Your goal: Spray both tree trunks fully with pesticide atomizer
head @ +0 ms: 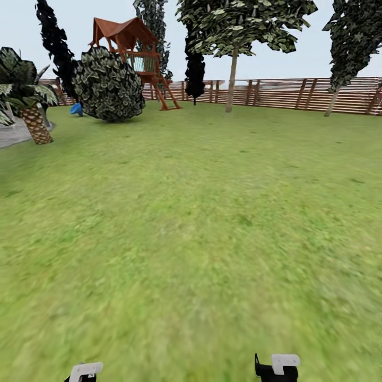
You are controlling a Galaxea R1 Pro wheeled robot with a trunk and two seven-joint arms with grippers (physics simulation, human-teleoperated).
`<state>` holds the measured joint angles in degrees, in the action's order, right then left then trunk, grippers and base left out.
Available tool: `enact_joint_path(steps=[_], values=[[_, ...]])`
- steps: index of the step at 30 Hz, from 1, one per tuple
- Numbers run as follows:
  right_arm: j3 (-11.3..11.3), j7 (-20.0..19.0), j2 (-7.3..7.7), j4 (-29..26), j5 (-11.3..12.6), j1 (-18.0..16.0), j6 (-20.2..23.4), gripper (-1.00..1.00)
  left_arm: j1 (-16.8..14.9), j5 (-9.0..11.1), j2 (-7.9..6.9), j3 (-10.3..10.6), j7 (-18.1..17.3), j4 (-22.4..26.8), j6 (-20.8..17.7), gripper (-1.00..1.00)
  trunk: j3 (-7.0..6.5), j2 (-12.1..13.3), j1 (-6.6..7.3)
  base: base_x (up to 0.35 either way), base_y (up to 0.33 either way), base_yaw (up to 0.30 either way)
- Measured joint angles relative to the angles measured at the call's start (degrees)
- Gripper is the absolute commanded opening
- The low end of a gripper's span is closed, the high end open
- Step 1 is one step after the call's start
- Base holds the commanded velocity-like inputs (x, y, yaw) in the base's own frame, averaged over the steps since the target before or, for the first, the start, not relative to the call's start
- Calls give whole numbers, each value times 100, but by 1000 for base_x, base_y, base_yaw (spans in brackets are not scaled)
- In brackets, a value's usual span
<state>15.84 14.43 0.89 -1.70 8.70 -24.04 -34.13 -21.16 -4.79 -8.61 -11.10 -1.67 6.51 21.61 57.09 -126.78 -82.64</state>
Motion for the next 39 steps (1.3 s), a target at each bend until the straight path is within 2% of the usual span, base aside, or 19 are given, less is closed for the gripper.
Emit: enact_joint_path(steps=[7,10,12,22,39], values=[[0,1,0,0,0,0,0,100,-1,36,0,-9,0,-5,8,-100,0,0,0,339,0,-300],[0,2,0,0,0,0,0,100,0,284,-5,-16,-7,-5,16,-100,0,0,0,339,0,-300],[0,-1,0,0,0,0,0,100,-1,339,-6,-12,-11,-11,15,-100,0,0,0,339,0,-300],[4,1,0,0,0,0,0,100,1,352,-5,-6,-16,-14,21,-100,0,0,0,339,0,-296],[17,-28,-1,18,-18,-1,9,100,2,352,-9,-5,-16,-21,18,-100,0,0,0,339,0,-17]])
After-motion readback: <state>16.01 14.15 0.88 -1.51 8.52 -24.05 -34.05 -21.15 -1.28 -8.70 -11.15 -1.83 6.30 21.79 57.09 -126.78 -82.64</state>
